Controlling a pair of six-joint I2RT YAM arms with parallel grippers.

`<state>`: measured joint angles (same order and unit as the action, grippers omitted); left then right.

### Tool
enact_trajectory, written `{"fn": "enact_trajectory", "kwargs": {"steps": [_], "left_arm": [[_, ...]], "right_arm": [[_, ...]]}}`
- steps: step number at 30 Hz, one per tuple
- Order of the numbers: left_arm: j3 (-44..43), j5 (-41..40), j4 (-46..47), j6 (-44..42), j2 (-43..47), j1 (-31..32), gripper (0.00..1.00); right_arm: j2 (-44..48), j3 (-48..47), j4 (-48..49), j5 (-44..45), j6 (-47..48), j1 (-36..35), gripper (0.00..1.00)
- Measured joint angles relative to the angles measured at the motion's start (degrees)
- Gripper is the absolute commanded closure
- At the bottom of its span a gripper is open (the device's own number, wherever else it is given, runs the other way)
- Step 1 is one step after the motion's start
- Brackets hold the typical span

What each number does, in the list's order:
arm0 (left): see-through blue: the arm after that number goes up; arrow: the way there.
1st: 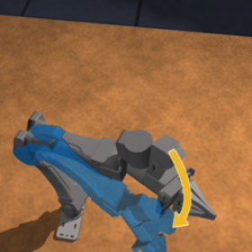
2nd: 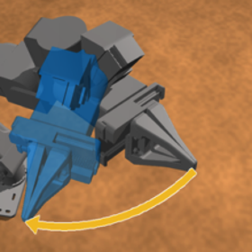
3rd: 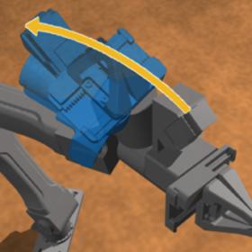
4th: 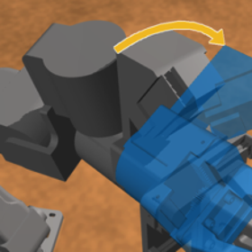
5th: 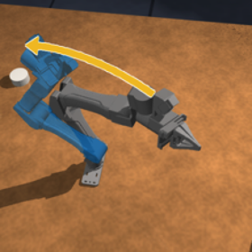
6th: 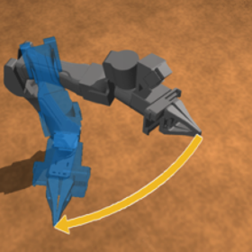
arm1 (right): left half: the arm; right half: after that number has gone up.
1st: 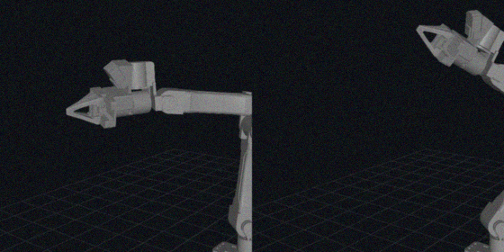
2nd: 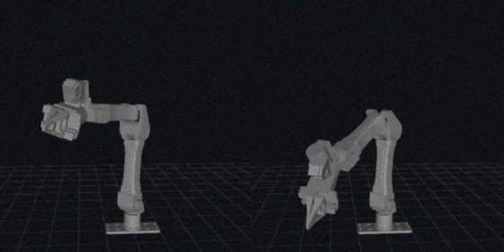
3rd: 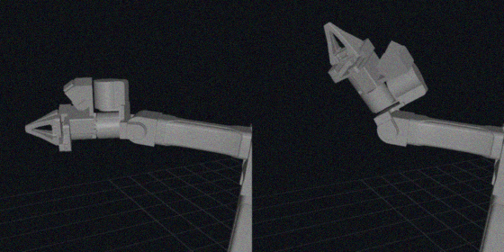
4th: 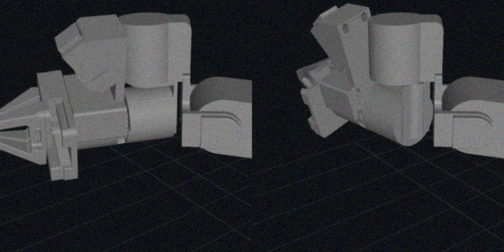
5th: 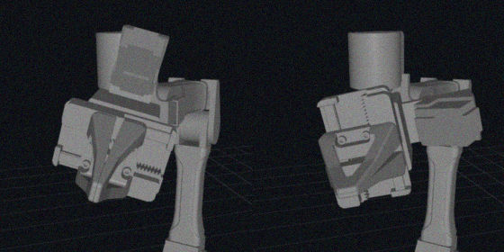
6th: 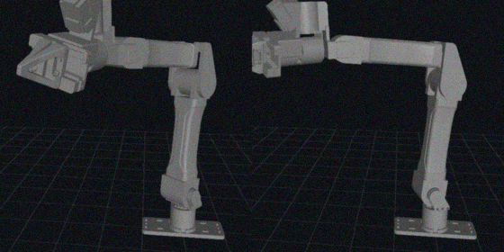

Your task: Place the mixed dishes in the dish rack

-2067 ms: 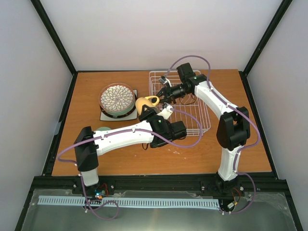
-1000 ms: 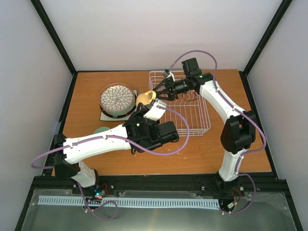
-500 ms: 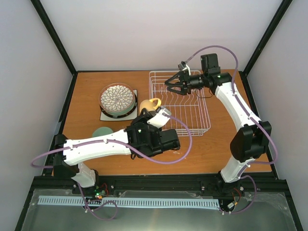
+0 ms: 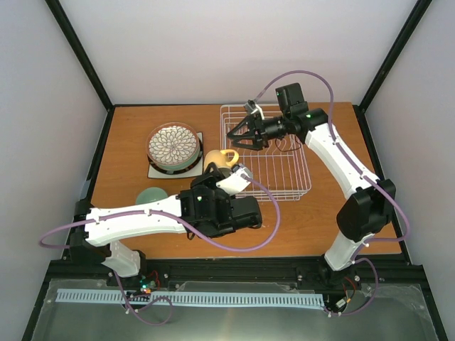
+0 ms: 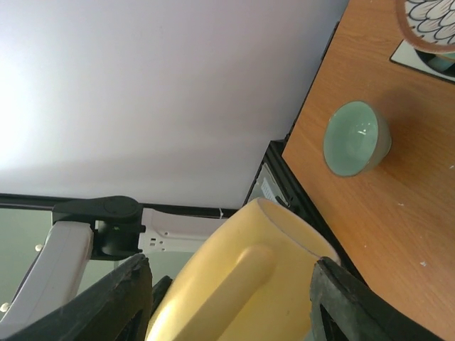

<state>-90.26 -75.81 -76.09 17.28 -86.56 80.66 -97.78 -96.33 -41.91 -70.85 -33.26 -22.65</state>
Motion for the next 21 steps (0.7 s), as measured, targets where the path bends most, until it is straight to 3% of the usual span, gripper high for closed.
{"fn": "enact_trajectory", "kwargs": {"steps": [4, 11, 14, 18, 21], "left_arm": [[0.00, 0.00, 0.00, -0.70, -0.11, 0.04, 0.99], [0.09, 0.00, 0.02, -0.90, -0.28, 0.07, 0.99], [0.85, -0.04, 0.04, -0.92, -0.28, 0.09, 0.99], [2.38, -0.13, -0.92, -1.62, -0.26, 0.13, 0.99], [2.97, 0.02, -1.05, -1.66, -0.28, 0.20, 0.99]], "right_arm": [[0.00, -1.36, -2.43, 0.76, 1.07, -1.46, 0.41], [0.00, -1.66, -4.44, 2.03, 2.16, -3.91, 0.55], [0.13, -0.50, -4.70, 2.51, 2.19, -5.03, 0.67], [0.15, 0.44, -5.60, 4.50, 1.86, -5.44, 0.96], [0.24, 0.39, -5.88, 4.94, 2.49, -5.51, 0.97]]}}
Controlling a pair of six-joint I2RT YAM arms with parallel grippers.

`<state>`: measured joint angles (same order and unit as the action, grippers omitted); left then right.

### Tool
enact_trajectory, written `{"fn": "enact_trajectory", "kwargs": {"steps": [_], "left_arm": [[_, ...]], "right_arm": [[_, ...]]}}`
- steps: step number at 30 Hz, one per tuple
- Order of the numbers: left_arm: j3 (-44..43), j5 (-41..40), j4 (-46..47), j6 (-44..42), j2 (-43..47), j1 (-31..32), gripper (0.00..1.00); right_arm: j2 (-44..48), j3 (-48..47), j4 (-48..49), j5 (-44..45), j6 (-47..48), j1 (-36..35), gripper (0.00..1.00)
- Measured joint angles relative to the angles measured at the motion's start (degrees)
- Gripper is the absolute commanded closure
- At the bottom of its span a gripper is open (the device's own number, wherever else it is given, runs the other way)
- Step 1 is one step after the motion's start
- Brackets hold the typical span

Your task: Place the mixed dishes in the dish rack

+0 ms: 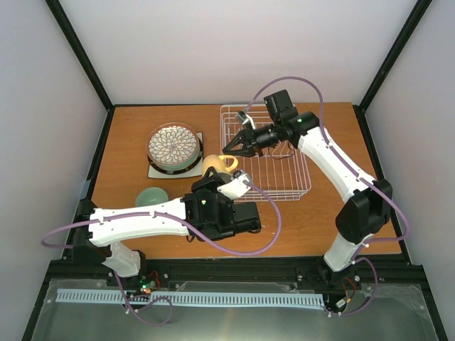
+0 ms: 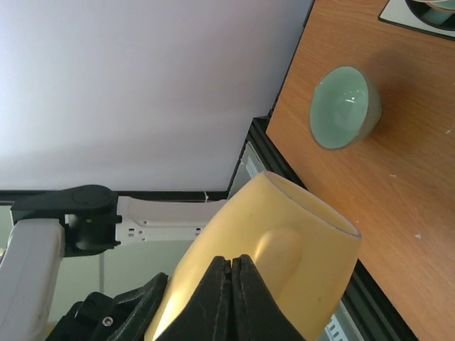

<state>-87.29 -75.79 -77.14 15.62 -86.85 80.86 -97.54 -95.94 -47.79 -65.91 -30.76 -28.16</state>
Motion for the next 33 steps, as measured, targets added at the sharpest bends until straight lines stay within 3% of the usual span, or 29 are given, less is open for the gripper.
{"fn": "enact_trajectory", "kwargs": {"steps": [8, 10, 12, 22, 33], "left_arm": [[1.95, -0.42, 0.31, 0.04, 0.00, 0.22, 0.99], [2.47, -0.50, 0.37, 0.04, 0.02, 0.22, 0.99], [2.78, -0.39, 0.37, 0.02, 0.13, 0.22, 0.99], [4.04, -2.05, 0.83, -1.11, 6.91, 0.24, 0.99], [4.09, -2.62, 0.87, -1.84, 5.81, 0.26, 0.99]], "right_arm": [[0.81, -0.11, -1.03, 0.13, 0.33, -0.76, 0.95], [0.87, -0.52, -2.16, 0.39, 0.94, -0.87, 0.64], [0.98, -1.16, -3.48, 0.98, 1.79, -0.87, 0.53], [10.08, 3.52, -6.56, 1.79, 3.26, -0.42, 0.52], [8.87, 2.12, -7.74, 1.75, 1.01, -0.44, 0.44]]}}
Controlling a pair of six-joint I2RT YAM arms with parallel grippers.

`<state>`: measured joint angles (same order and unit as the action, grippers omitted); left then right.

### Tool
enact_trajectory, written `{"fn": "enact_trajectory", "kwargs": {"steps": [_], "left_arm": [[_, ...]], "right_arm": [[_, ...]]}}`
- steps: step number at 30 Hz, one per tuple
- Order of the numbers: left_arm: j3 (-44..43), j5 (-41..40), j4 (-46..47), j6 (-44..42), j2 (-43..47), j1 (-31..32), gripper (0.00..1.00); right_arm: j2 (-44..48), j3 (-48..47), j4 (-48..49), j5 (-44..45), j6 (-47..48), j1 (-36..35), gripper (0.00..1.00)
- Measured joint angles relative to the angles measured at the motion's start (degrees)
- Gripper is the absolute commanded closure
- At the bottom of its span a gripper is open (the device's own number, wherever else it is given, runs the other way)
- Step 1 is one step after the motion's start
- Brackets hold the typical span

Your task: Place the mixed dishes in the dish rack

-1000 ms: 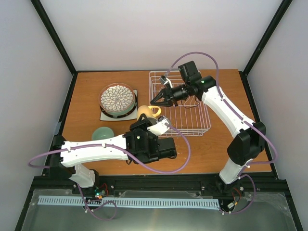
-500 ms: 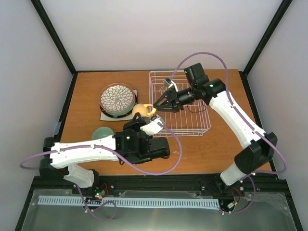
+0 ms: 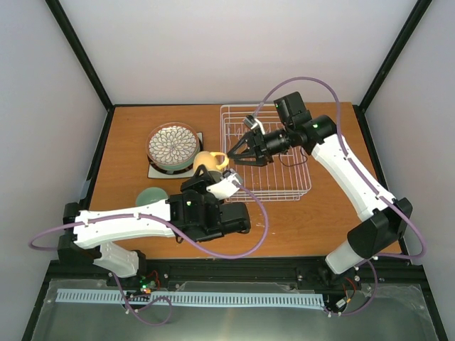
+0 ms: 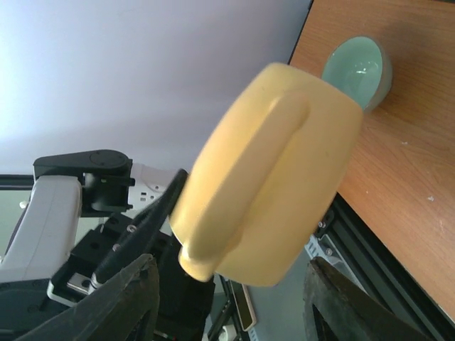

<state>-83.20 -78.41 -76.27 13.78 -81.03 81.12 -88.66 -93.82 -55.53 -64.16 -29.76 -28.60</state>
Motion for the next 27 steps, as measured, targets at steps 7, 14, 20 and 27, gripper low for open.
{"fn": "enact_trajectory", "kwargs": {"steps": [7, 14, 20, 27], "left_arm": [[0.00, 0.02, 0.00, 0.00, -1.64, 0.00, 1.00], [0.00, 0.00, 0.00, 0.00, -2.32, 0.00, 0.99], [0.00, -0.02, -0.76, 0.00, -3.02, -0.02, 0.99], [0.33, -1.38, -2.62, -1.73, -4.00, 0.07, 0.99]], "right_arm": [[-2.27, -2.54, -0.02, 0.33, -1.14, -0.02, 0.45], [-3.52, -2.45, 0.00, 0.42, -1.51, -2.10, 0.51], [-4.72, -2.56, 0.07, 0.94, -2.78, -4.90, 0.82], [-6.14, -3.10, -2.78, 2.25, -6.71, -4.81, 0.97]]}}
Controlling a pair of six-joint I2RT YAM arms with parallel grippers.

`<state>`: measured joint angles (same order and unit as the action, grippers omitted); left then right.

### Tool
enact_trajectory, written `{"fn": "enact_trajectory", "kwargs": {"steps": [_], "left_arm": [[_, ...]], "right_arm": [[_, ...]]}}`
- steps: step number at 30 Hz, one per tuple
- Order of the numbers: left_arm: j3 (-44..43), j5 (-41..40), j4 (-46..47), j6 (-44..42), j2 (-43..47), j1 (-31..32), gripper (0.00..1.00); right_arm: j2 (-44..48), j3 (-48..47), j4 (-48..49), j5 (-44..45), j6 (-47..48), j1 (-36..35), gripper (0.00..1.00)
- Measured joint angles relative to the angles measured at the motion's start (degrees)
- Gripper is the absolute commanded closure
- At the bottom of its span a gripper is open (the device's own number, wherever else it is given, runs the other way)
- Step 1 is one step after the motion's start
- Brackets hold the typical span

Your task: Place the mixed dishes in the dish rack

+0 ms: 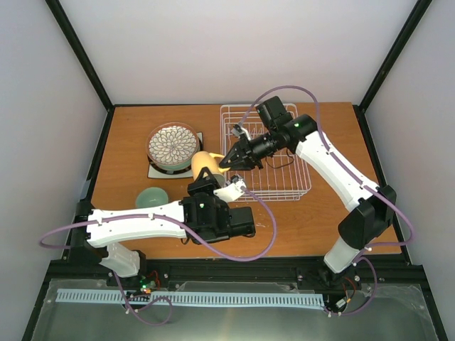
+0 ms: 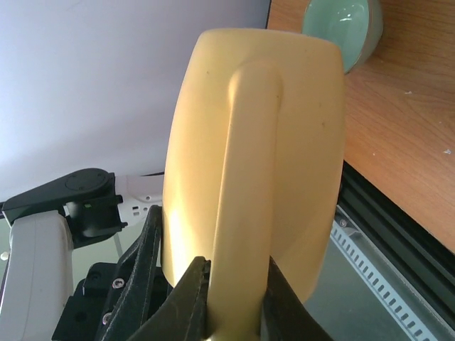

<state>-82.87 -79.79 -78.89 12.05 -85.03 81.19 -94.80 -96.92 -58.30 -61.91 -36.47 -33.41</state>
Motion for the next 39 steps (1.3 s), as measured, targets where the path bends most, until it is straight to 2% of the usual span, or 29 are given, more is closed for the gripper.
{"fn": "enact_trajectory", "kwargs": {"steps": [3, 6, 15, 16, 17, 18, 28, 33, 36, 39], "left_arm": [[0.28, -0.24, 0.02, 0.00, 0.00, 0.00, 0.98], [0.66, -0.55, 0.15, 0.09, 0.02, 0.00, 0.81], [1.44, -0.90, 2.45, 2.99, 2.71, -0.07, 0.49], [1.77, -1.03, 2.60, 3.34, 3.10, -0.07, 0.34], [2.12, -1.18, 2.73, 3.91, 3.54, -0.07, 0.14], [2.38, -1.36, 2.80, 4.07, 3.93, -0.07, 0.02], [4.00, -1.84, 3.23, 8.35, 9.07, -0.07, 0.00], [0.92, -1.77, 3.43, 14.86, 12.55, -0.07, 0.00], [-0.52, -1.16, 3.93, 22.14, 18.91, -0.07, 0.00], [0.35, 0.09, 6.40, 26.03, 27.61, -0.07, 0.00]], "right_arm": [[-0.02, 0.00, -0.07, 0.17, -0.07, -0.02, 0.97], [-0.02, -0.02, -0.07, 0.42, 0.02, -0.07, 0.97], [-0.02, -0.72, 0.72, 2.05, 3.04, -0.02, 0.97], [-0.04, -0.83, 0.68, 2.51, 3.04, 0.09, 0.97], [-0.07, -0.92, 0.70, 2.93, 3.04, 0.35, 0.97], [-0.07, -0.96, 0.74, 3.32, 3.02, 0.76, 0.97], [-0.09, -0.85, 5.57, 5.60, 1.57, 6.93, 0.97], [0.04, -0.57, 9.49, 6.43, 2.25, 10.62, 0.97], [1.84, 1.62, 12.72, 11.08, 4.44, 12.85, 0.97], [6.43, 5.20, 14.91, 20.28, 8.52, 13.97, 0.97]]}}
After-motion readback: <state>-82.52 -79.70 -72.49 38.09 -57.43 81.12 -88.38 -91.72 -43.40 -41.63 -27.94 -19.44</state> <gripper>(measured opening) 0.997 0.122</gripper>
